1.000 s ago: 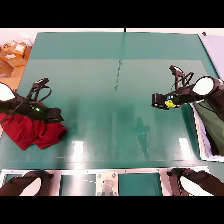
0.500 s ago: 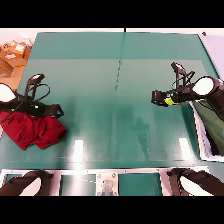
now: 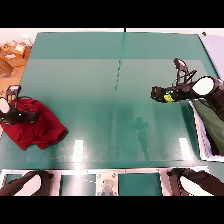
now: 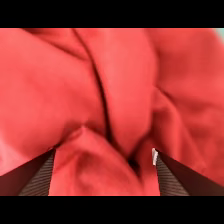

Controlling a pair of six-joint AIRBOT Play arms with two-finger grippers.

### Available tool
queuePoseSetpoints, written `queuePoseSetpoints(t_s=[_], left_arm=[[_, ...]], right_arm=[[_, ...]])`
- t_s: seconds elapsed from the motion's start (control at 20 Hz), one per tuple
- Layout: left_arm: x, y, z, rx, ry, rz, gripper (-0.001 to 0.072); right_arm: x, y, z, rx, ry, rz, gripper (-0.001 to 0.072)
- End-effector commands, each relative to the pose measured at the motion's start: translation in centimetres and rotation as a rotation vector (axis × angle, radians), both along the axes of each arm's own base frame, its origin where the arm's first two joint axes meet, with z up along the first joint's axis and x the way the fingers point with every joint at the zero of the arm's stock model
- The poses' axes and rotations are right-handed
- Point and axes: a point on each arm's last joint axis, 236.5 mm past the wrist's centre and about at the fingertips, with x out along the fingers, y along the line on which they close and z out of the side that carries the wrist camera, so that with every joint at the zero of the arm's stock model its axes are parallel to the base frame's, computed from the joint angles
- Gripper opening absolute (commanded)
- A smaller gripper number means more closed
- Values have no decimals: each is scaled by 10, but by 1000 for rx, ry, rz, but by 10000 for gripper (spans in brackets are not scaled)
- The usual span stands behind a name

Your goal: Fold the shirts.

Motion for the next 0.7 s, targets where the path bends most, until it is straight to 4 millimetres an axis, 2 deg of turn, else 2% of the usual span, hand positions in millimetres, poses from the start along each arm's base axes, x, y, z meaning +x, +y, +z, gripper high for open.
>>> queuePoseSetpoints(t_s=[0.0, 0.05, 0.1, 0.15, 0.2, 0.3, 0.35, 0.45, 0.55, 0.65], left_arm=[[1, 3, -35, -39, 8, 41, 706], [0, 2, -40, -50, 21, 44, 557], [-2, 0, -40, -58, 32, 48, 209], [-5, -2, -37, -67, 52, 46, 21], [-3, -6, -29, -88, 63, 38, 22], [13, -17, -1, -127, 54, 13, 21], [27, -25, 18, -135, 32, -16, 20], [60, -57, 70, -140, -37, -112, 20], [91, -118, 130, -170, -145, -254, 20], [105, -192, 182, -202, -265, -408, 20]], right_arm=[[2, 1, 1, 6, -9, -4, 15], [2, 1, 1, 7, -8, -4, 15], [1, 4, 2, 22, -1, -4, 15], [0, 5, 2, 35, 3, -8, 15], [0, 6, 3, 42, 3, -10, 14], [4, 0, 6, 46, -2, -29, 14], [6, -5, 8, 47, -5, -42, 14], [8, -21, 14, 46, 1, -76, 14], [7, -41, 17, 40, 19, -106, 14], [5, -61, 16, 40, 42, -150, 13]])
